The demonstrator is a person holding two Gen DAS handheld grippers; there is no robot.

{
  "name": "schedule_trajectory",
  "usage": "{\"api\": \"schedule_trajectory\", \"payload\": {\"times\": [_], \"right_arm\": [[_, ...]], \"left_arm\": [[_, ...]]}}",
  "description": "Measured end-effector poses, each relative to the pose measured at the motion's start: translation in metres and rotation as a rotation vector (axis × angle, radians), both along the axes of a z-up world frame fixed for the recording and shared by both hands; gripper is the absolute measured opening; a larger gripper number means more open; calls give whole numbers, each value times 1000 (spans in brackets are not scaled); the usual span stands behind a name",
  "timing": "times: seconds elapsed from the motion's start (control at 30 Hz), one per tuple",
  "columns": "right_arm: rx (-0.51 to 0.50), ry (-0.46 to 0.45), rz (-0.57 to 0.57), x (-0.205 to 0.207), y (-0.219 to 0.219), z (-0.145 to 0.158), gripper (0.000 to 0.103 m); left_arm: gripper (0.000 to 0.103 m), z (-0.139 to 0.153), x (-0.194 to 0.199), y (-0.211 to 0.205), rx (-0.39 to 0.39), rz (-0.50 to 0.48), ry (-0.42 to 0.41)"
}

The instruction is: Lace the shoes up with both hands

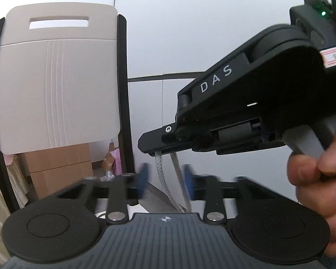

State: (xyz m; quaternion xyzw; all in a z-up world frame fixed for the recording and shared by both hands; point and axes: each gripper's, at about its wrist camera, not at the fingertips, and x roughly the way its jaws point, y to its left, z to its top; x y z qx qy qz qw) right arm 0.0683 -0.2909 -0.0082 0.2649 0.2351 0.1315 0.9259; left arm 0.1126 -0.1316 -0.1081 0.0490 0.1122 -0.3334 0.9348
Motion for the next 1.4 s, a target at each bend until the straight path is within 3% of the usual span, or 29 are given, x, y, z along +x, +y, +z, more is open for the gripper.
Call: {"api": "schedule_trajectory", "payload": {"times": [0.27,0.63,0.9,1.17,1.4], "right_arm": [[146,-24,-143,14,-14,-1,3],[155,-203,-200,26,-25,59,3],[83,-246,-214,35,-35,101,3],[68,-294,-234,39,-45,130,3],[34,-400,-325,35,-48,161,3]], "left_arm": [[2,-4,7,11,-34,-8,68],[2,-7,-7,20,-8,-4,83],[2,-13,-14,22,-3,21,102],[2,-20,10,15,7,0,123],[2,-36,16,5,67,-24,163]]}}
